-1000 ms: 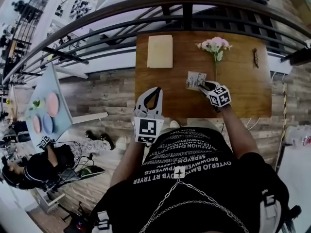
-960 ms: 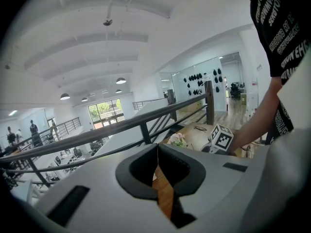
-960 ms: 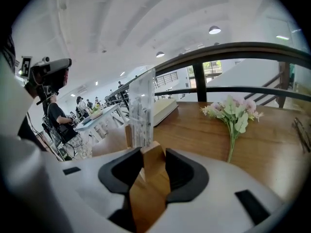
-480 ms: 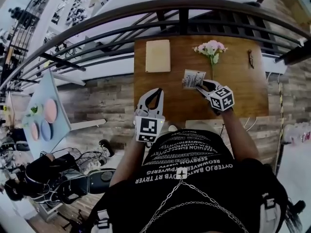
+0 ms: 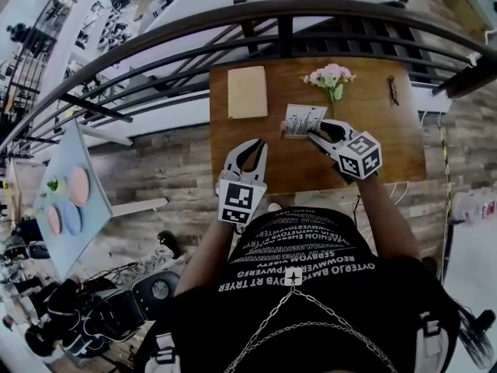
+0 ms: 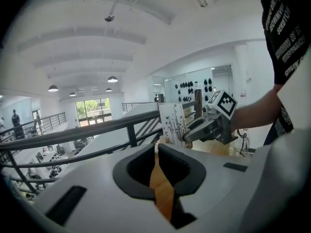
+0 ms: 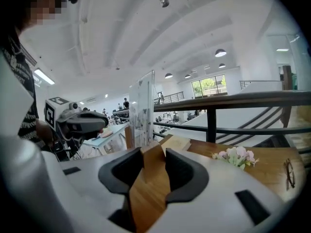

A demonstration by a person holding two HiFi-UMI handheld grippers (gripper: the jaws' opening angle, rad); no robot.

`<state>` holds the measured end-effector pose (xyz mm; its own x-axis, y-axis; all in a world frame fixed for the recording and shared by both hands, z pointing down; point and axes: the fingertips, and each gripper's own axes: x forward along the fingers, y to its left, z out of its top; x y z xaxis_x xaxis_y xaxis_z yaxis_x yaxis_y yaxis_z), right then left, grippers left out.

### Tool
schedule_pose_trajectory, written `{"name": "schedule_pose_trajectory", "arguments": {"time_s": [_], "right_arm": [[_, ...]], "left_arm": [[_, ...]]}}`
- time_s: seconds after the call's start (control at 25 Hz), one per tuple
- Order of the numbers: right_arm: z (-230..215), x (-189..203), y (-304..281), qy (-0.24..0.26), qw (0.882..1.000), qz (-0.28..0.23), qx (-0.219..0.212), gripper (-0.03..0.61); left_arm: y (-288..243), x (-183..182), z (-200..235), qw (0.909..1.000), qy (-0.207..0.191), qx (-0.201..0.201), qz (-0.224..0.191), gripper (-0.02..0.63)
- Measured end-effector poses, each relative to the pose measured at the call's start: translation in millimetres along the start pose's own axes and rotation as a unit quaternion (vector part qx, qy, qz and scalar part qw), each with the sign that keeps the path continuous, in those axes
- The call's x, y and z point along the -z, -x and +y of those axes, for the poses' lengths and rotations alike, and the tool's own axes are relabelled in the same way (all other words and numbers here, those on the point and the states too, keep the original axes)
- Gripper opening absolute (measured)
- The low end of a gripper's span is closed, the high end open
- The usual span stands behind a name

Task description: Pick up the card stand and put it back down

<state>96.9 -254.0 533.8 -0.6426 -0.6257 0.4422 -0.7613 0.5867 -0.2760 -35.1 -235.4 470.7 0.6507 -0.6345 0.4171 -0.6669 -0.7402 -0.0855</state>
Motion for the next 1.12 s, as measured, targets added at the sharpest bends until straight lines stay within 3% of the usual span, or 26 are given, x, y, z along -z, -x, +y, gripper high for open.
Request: {"name": "schedule_pose_trajectory", "arguments": {"time_s": [0.36,0.6,1.12], "right_arm": [[38.0,-45.5,22.8,0.010,0.999,-0.026,-0.023,0.161],[56.8,-60.3,32.1,0.011,0.999,-0.028,-0.041,0.161],[69.8,-83.4,44.4,0.019,0.999,-0.008,-0.044,0.161]], "left_arm": [[-6.0,5.8,-17.2,0.9985,0.006,0.054,0.010,0.111],[-10.6,8.9,-20.7,0.9985,-0.008,0.051,0.019,0.115],[-6.6,-25.8,-21.8,0.9979,-0.042,0.045,-0.020,0.105]]}}
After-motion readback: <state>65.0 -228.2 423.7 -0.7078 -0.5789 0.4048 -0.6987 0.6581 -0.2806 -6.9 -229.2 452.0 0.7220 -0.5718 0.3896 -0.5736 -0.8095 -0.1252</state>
